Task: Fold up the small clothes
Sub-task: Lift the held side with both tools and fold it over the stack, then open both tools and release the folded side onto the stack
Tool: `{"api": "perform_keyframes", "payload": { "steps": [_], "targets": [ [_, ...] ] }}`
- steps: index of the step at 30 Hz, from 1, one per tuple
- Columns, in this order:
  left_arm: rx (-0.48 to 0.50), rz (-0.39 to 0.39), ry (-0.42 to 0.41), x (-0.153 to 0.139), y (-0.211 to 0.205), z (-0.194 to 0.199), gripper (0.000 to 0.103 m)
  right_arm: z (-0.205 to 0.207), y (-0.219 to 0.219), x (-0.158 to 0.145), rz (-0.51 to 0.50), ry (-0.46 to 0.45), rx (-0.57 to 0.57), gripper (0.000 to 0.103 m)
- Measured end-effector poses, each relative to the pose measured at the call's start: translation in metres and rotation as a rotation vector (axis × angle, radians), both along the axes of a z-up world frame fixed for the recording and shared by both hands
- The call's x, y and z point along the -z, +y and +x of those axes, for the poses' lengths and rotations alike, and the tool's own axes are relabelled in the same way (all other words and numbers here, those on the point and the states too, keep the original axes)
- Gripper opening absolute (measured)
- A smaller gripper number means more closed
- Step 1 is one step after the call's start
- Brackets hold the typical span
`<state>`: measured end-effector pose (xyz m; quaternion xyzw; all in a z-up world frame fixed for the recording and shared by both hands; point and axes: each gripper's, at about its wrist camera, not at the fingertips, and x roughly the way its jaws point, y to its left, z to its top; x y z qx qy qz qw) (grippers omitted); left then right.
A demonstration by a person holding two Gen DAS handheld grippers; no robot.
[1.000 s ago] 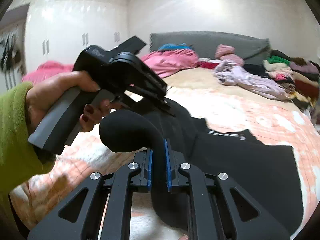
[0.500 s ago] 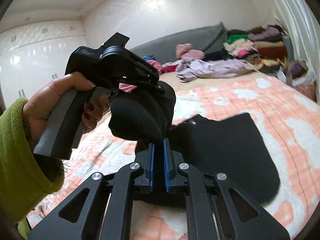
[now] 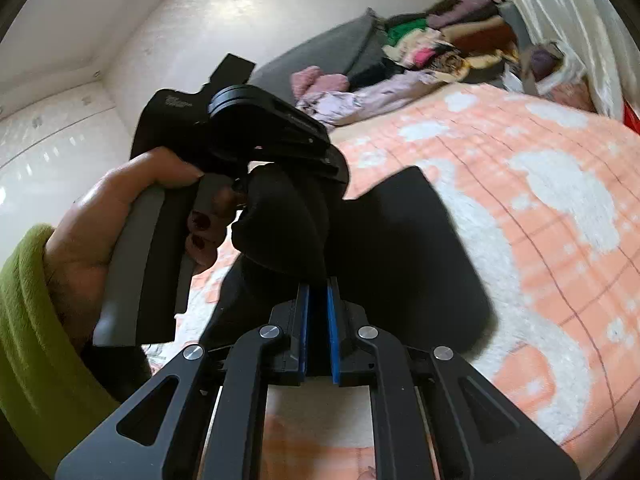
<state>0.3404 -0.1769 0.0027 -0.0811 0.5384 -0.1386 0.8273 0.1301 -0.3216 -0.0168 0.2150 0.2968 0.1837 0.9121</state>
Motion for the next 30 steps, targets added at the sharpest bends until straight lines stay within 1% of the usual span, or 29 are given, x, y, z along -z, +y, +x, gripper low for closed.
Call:
{"api": "perform_keyframes", "payload": {
  "steps": [1, 3, 4, 5, 6, 7, 8, 9, 12, 13, 17, 19, 21, 22, 23, 24, 26, 28, 30],
  "targets": [
    [0.003, 0.0, 0.003, 0.002, -0.003, 0.0, 0.025, 0.002, -0.002, 0.002, 0.006, 0.011, 0.006, 0.007],
    [0.013, -0.009, 0.01, 0.005, -0.008, 0.0, 0.036, 0.001, -0.005, 0.007, 0.016, 0.039, 0.019, 0.007],
    [0.02, -0.016, 0.007, 0.005, -0.01, 0.0, 0.038, 0.002, -0.006, 0.009, 0.018, 0.046, 0.022, 0.007],
    [0.027, -0.018, 0.004, 0.005, -0.011, -0.001, 0.043, 0.002, -0.005, 0.009, 0.016, 0.05, 0.024, 0.007],
    [0.037, -0.036, 0.001, 0.004, -0.011, -0.002, 0.053, 0.002, -0.005, 0.01, 0.011, 0.055, 0.027, 0.007],
    [0.052, -0.093, 0.007, 0.003, -0.009, -0.003, 0.057, 0.002, -0.005, 0.013, 0.003, 0.063, 0.03, 0.007],
    [0.059, -0.139, 0.018, 0.002, -0.006, -0.003, 0.058, 0.001, -0.005, 0.014, -0.001, 0.069, 0.035, 0.007],
    [0.061, -0.169, 0.019, -0.001, -0.002, -0.005, 0.058, 0.0, -0.005, 0.016, -0.002, 0.077, 0.04, 0.007],
    [0.068, -0.191, -0.037, -0.016, 0.012, -0.016, 0.057, -0.002, -0.01, 0.021, 0.013, 0.107, 0.052, 0.008],
    [0.05, -0.185, -0.073, -0.023, 0.025, -0.023, 0.057, -0.005, -0.011, 0.021, 0.014, 0.107, 0.058, 0.008],
    [0.002, -0.145, -0.135, -0.032, 0.062, -0.04, 0.056, -0.015, -0.022, 0.013, 0.014, 0.094, 0.113, 0.011],
    [-0.027, -0.063, -0.175, -0.029, 0.082, -0.05, 0.056, -0.02, -0.032, 0.005, 0.023, 0.065, 0.145, 0.011],
    [-0.044, -0.003, -0.188, -0.02, 0.096, -0.059, 0.056, -0.023, -0.038, -0.005, 0.019, 0.032, 0.165, 0.013],
    [-0.047, 0.012, -0.183, -0.015, 0.101, -0.062, 0.056, -0.019, -0.041, -0.012, 0.02, 0.024, 0.152, 0.022],
    [-0.044, 0.022, -0.177, -0.01, 0.103, -0.065, 0.056, -0.014, -0.042, -0.018, 0.022, 0.021, 0.127, 0.036],
    [-0.038, 0.027, -0.167, -0.003, 0.104, -0.067, 0.056, -0.006, -0.041, -0.026, 0.017, 0.017, 0.092, 0.041],
    [-0.026, 0.036, -0.156, 0.008, 0.101, -0.071, 0.056, 0.011, -0.038, -0.039, -0.036, 0.001, 0.043, 0.043],
    [-0.012, 0.065, -0.169, 0.017, 0.094, -0.078, 0.056, 0.038, -0.026, -0.047, -0.118, 0.037, -0.03, 0.044],
    [-0.014, 0.072, -0.185, 0.018, 0.092, -0.083, 0.056, 0.067, -0.017, -0.044, -0.155, 0.088, -0.083, 0.046]
  ]
}}
